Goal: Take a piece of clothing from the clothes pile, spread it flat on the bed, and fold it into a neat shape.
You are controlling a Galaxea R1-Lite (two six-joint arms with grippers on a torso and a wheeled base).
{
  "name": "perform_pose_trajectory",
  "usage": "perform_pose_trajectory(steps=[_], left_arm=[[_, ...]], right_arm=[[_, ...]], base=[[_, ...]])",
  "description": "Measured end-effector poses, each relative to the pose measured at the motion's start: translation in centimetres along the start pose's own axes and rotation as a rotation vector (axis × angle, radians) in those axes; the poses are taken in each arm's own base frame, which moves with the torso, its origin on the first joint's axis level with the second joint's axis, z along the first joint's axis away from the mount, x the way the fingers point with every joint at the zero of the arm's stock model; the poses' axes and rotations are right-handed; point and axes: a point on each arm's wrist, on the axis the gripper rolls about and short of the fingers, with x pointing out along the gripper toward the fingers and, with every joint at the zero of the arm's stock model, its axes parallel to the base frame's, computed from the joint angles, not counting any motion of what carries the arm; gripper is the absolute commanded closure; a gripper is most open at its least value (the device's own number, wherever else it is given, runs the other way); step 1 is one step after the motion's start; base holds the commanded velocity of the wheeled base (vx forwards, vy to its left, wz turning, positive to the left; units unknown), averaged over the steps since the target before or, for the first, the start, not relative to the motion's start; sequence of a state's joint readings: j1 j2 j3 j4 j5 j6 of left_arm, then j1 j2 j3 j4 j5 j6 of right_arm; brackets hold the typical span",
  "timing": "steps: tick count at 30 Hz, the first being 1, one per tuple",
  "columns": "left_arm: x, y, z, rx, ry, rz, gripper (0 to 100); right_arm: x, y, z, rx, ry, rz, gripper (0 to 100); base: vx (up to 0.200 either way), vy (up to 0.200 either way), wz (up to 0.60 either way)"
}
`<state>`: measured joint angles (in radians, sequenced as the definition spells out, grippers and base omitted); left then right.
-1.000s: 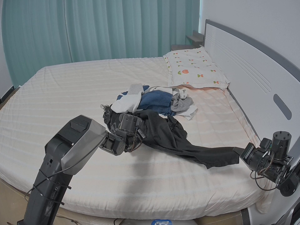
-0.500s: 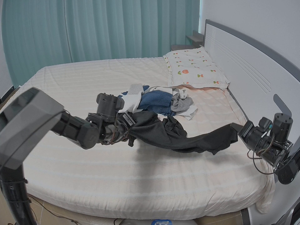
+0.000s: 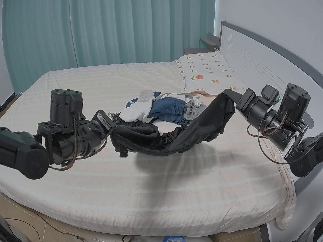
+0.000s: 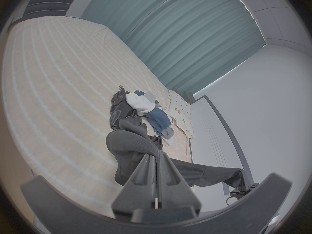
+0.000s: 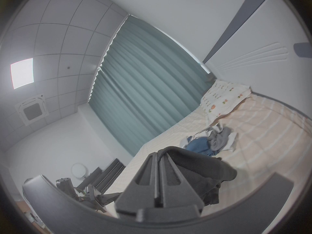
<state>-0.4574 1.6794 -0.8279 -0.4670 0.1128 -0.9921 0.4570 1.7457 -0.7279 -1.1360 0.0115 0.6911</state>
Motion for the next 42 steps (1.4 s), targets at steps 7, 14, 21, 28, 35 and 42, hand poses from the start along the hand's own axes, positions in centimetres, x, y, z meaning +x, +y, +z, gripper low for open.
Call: perform_pose_trajectory(steps=[7,14,21,28,35,42], left_arm=[[-2.2,1.0,-0.3,-0.019,0.02,-0.047,100],[-2.3,2.0,-0.7,-0.053,0.029,-0.094,100],[-2.2,3.2,-1.3,-0.063,0.044,-0.069,100],[-2.0,3.5,-1.4,-0.094,0.051,-0.053,100],[-1.9,3.6,-1.4,-0.133,0.053,-0.049,100],[-2.1,3.7,-1.2,-0.137,0.043,-0.049,100]], right_arm=[[1.1,-0.6,-3.7,-0.001,0.116,-0.003,100],[1.1,-2.6,-6.3,0.001,0.186,-0.06,100],[0.3,-3.6,-7.5,0.001,0.221,-0.09,100],[-0.1,-4.2,-8.1,0.001,0.244,-0.113,100],[-0.2,-4.8,-8.3,0.004,0.253,-0.131,100],[-0.2,-4.8,-8.5,0.001,0.252,-0.144,100]], base=[[0.0,0.0,0.0],[-0.086,0.0,0.0],[-0.086,0.0,0.0],[0.0,0.0,0.0],[0.0,0.086,0.0],[0.0,0.2,0.0]])
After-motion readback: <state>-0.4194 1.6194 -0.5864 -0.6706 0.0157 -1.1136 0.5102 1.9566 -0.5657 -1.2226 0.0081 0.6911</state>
